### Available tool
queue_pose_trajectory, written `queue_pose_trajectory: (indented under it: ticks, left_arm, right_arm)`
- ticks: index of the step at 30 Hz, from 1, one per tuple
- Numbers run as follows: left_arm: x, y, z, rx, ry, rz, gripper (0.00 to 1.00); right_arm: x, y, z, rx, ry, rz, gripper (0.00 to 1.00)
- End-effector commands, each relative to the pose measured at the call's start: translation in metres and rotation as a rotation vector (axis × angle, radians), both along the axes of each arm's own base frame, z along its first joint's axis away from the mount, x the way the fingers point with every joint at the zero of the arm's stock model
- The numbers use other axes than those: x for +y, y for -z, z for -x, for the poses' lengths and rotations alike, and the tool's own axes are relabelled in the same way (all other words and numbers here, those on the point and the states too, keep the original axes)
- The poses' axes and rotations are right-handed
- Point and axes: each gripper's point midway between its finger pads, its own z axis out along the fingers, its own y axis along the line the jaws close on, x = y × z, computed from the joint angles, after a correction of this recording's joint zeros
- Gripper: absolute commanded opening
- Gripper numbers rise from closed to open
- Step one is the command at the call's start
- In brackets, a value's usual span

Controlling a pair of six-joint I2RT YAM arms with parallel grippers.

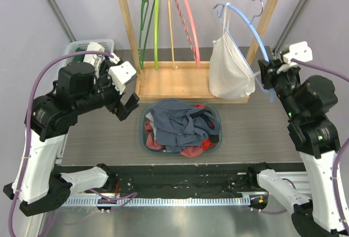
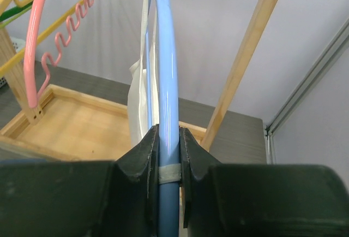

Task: Remove the tank top from the hanger
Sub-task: Pick up the hanger from the clothesline.

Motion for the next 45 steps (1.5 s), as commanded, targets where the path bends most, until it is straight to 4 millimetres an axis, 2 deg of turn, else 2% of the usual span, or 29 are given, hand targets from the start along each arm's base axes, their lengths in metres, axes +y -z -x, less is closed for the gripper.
queue_pose_trajectory:
  ticks: [1, 2, 4, 5, 7, 8, 10, 11, 13, 14, 15, 17, 19, 20, 21, 22, 23, 24, 25, 28, 31, 38, 39, 41, 42, 44, 45]
  left_arm:
    - [0.001, -0.007, 0.002, -0.024, -0.002, 0.032, 1.0]
    - [0.002, -0.007, 0.003, -0.024, -0.002, 0.033, 1.0]
    - [0.001, -0.002, 0.003, -0.011, 0.002, 0.027, 1.0]
    - [0.0, 0.0, 0.002, -0.005, -0.001, 0.027, 1.0]
    - [-0.001, 0.003, 0.0, 0.002, 0.0, 0.024, 1.0]
    - [-0.002, 0.004, -0.001, 0.007, -0.001, 0.025, 1.0]
    - [-0.002, 0.005, -0.002, 0.011, -0.003, 0.025, 1.0]
    - [-0.002, 0.006, -0.001, 0.014, 0.0, 0.024, 1.0]
    - [-0.001, 0.006, -0.001, 0.016, -0.005, 0.029, 1.0]
    - [-0.001, 0.004, -0.001, 0.012, -0.007, 0.032, 1.0]
    - [0.0, 0.005, -0.001, 0.014, -0.011, 0.032, 1.0]
    - [0.002, 0.005, 0.0, 0.011, -0.014, 0.036, 1.0]
    - [0.003, 0.005, 0.001, 0.013, -0.018, 0.041, 1.0]
    - [0.004, 0.005, 0.001, 0.014, -0.018, 0.045, 1.0]
    - [0.004, 0.005, 0.002, 0.015, -0.017, 0.048, 1.0]
    - [0.005, 0.004, 0.003, 0.015, -0.018, 0.051, 1.0]
    - [0.005, 0.005, 0.004, 0.017, -0.017, 0.053, 1.0]
    - [0.005, 0.005, 0.004, 0.015, -0.016, 0.055, 1.0]
    - [0.006, 0.005, 0.006, 0.015, -0.018, 0.056, 1.0]
    - [0.008, 0.004, 0.008, 0.009, -0.016, 0.059, 1.0]
    - [0.009, 0.004, 0.01, 0.007, -0.014, 0.061, 1.0]
    - [0.011, 0.0, 0.016, -0.005, -0.011, 0.076, 1.0]
    - [0.012, -0.002, 0.016, -0.011, -0.017, 0.083, 1.0]
    - [0.013, -0.01, 0.018, -0.029, -0.026, 0.109, 1.0]
    - [0.014, -0.012, 0.019, -0.034, -0.033, 0.117, 1.0]
    - [0.015, -0.019, 0.022, -0.047, -0.035, 0.141, 1.0]
    - [0.016, -0.02, 0.026, -0.047, -0.033, 0.152, 1.0]
  right_arm:
    - [-0.009, -0.009, 0.042, -0.029, -0.014, -0.012, 0.01]
    - [-0.014, -0.019, 0.061, -0.073, -0.012, -0.027, 0.01]
    - [-0.02, -0.027, 0.08, -0.099, -0.007, -0.043, 0.01]
    - [-0.023, -0.042, 0.097, -0.145, -0.014, -0.065, 0.01]
    - [-0.024, -0.054, 0.113, -0.17, -0.029, -0.078, 0.01]
    - [-0.027, -0.072, 0.129, -0.217, -0.041, -0.09, 0.01]
    - [-0.027, -0.088, 0.14, -0.252, -0.054, -0.109, 0.01]
    - [-0.025, -0.105, 0.155, -0.302, -0.092, -0.115, 0.01]
    - [-0.019, -0.119, 0.16, -0.325, -0.131, -0.132, 0.01]
    - [-0.018, -0.132, 0.17, -0.36, -0.148, -0.145, 0.01]
    - [-0.011, -0.138, 0.167, -0.363, -0.184, -0.139, 0.01]
    - [-0.007, -0.155, 0.176, -0.402, -0.223, -0.158, 0.01]
    - [0.005, -0.166, 0.173, -0.409, -0.285, -0.162, 0.01]
    - [0.006, -0.176, 0.182, -0.437, -0.305, -0.166, 0.01]
    - [0.013, -0.182, 0.184, -0.449, -0.343, -0.162, 0.01]
    - [0.019, -0.184, 0.178, -0.438, -0.368, -0.166, 0.01]
    - [0.021, -0.191, 0.184, -0.456, -0.389, -0.168, 0.01]
    - [0.027, -0.193, 0.187, -0.462, -0.43, -0.152, 0.01]
    - [0.033, -0.193, 0.182, -0.451, -0.452, -0.143, 0.01]
    - [0.045, -0.197, 0.189, -0.446, -0.537, -0.149, 0.01]
    - [0.053, -0.196, 0.185, -0.427, -0.581, -0.15, 0.01]
    - [0.065, -0.201, 0.172, -0.417, -0.632, -0.144, 0.01]
    - [0.069, -0.2, 0.162, -0.399, -0.641, -0.147, 0.01]
    - [0.076, -0.202, 0.158, -0.398, -0.674, -0.141, 0.01]
    - [0.081, -0.201, 0.148, -0.374, -0.69, -0.151, 0.01]
    - [0.087, -0.204, 0.144, -0.374, -0.728, -0.148, 0.01]
    - [0.092, -0.203, 0.134, -0.355, -0.741, -0.159, 0.01]
